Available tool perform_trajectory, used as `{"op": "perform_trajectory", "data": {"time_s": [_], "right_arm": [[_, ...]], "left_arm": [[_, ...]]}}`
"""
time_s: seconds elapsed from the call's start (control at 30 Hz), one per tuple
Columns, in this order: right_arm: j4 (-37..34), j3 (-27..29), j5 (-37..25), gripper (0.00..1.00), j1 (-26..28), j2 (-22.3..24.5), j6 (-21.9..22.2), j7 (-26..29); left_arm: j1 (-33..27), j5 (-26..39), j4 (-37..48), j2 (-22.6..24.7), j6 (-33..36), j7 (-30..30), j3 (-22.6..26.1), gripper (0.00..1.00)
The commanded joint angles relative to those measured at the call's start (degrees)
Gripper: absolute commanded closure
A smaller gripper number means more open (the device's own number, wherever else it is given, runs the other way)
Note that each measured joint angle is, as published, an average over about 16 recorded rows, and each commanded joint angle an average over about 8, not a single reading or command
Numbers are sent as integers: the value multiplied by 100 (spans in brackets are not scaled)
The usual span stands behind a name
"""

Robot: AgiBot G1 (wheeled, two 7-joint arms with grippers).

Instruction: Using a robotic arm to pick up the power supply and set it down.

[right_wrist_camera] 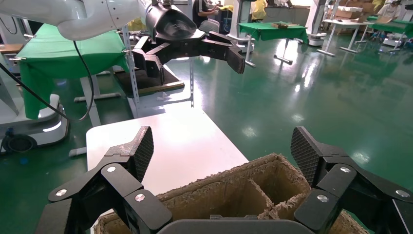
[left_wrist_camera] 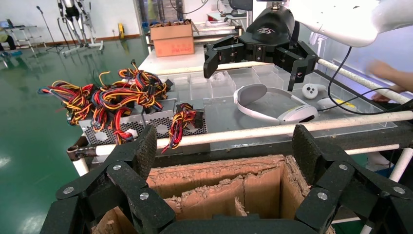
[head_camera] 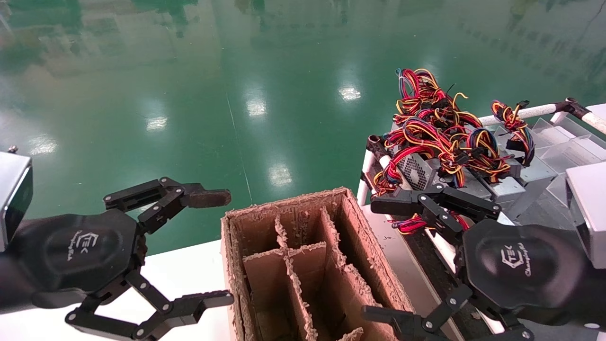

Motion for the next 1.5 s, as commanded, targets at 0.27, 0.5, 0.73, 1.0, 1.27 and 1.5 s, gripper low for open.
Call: {"op": "perform_trajectory", "data": {"time_s": [0.27,0.5,0.73,1.0,1.27,1.5], "right_arm": [[0,0,0,0,0,0,0,0],[0,0,0,0,0,0,0,0],[0,0,0,0,0,0,0,0],[0,0,0,0,0,0,0,0],[0,0,0,0,0,0,0,0],[0,0,0,0,0,0,0,0]], "left_arm": [[0,0,0,0,0,0,0,0],[0,0,0,0,0,0,0,0],[0,0,1,0,0,0,0,0],[0,0,1,0,0,0,0,0],[0,0,1,0,0,0,0,0],[0,0,1,0,0,0,0,0]]}}
